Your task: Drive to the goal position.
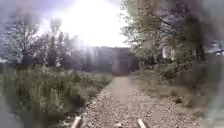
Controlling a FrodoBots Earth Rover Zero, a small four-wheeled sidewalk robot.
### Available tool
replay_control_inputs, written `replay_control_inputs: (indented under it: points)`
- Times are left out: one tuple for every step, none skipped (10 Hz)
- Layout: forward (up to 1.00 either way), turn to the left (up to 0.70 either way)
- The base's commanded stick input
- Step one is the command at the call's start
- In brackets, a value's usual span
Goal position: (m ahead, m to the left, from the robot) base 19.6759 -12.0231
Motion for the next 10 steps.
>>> replay_control_inputs:
  points:
    - [1.00,-0.13]
    - [1.00,-0.39]
    - [1.00,-0.18]
    - [1.00,-0.02]
    - [1.00,-0.15]
    - [1.00,-0.33]
    - [1.00,-0.01]
    - [1.00,0.00]
    - [1.00,-0.32]
    - [1.00,-0.40]
